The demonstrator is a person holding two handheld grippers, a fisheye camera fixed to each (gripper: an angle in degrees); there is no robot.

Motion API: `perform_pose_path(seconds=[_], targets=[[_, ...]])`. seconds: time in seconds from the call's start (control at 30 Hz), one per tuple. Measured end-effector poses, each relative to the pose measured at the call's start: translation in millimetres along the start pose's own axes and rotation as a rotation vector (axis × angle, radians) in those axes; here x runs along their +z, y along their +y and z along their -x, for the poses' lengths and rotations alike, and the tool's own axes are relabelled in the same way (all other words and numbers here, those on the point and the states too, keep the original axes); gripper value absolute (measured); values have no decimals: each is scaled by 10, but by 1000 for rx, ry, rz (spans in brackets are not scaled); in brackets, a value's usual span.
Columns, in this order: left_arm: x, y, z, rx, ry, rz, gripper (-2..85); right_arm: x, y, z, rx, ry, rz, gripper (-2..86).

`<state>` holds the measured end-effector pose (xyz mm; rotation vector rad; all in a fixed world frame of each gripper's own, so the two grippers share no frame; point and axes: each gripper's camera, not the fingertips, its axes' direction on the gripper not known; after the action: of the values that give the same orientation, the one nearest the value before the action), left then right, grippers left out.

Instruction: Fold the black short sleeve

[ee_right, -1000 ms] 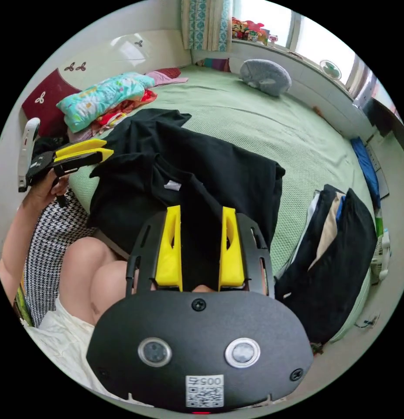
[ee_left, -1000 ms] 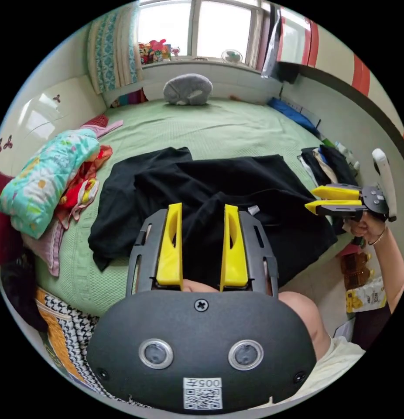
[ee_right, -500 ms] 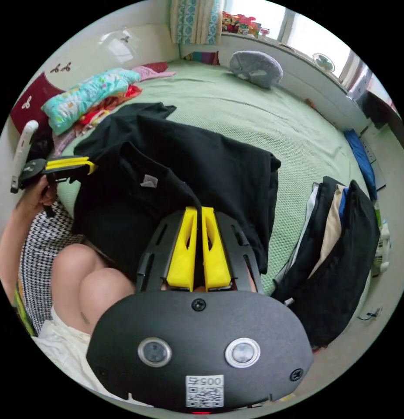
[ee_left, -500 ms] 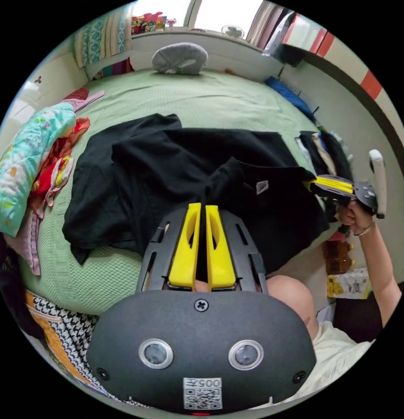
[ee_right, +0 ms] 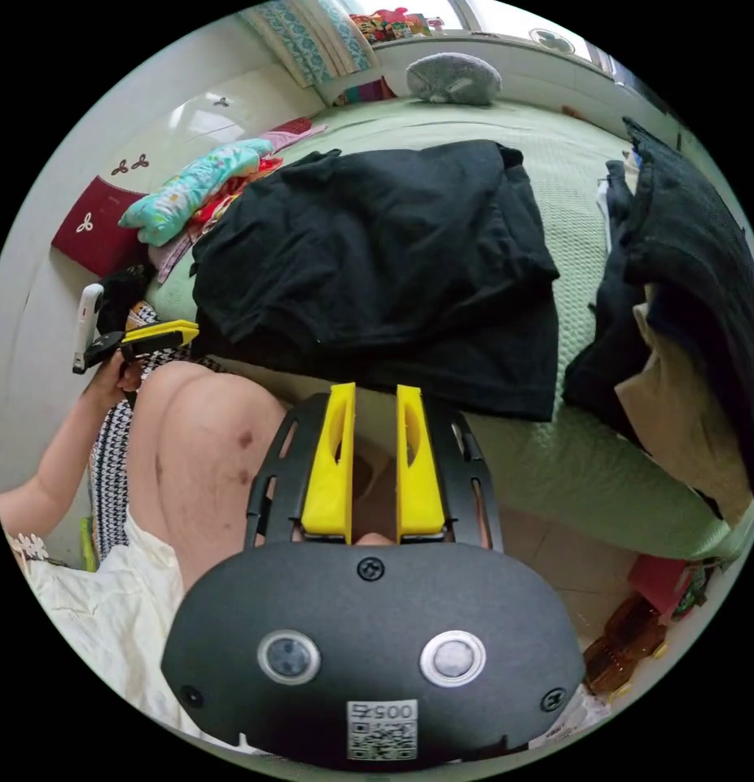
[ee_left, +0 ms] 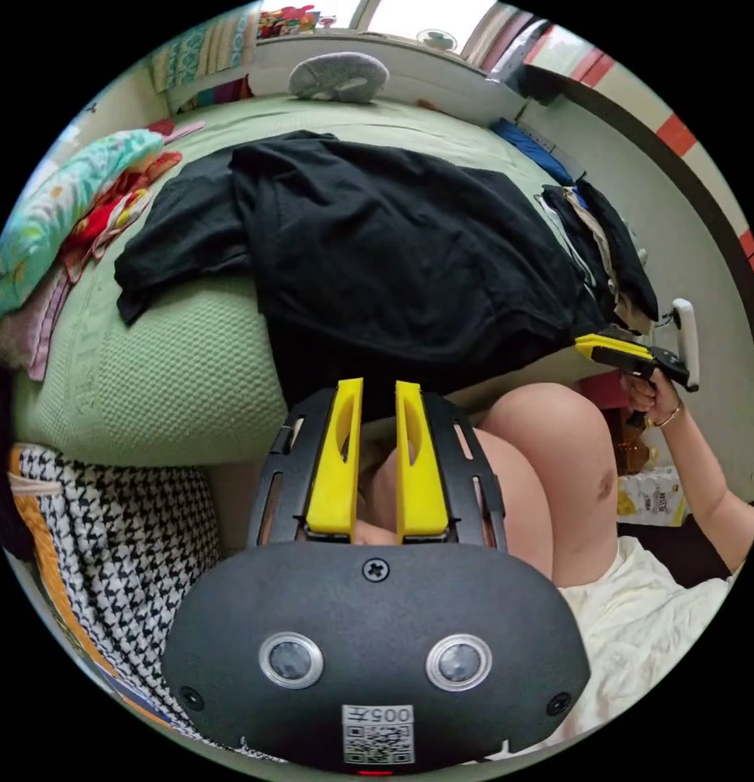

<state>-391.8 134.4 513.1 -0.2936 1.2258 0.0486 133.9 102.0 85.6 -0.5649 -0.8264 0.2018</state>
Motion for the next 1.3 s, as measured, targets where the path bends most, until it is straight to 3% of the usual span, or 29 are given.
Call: perform_pose_path(seconds=[0.4, 0.9, 1.17, 1.3], targets=[[-367, -145, 305, -111, -92, -159, 125, -570, -310, -278, 84, 196, -198, 85], [71, -438, 293, -155, -143, -63, 99, 15, -570, -436, 141, 302, -61, 35], [-104, -425, -18, -38, -194, -118, 58, -193, -496, -361, 179, 234, -112, -9], [-341, -426, -93, -37, -7, -209, 53, -411, -521, -307, 218, 49, -144, -10]])
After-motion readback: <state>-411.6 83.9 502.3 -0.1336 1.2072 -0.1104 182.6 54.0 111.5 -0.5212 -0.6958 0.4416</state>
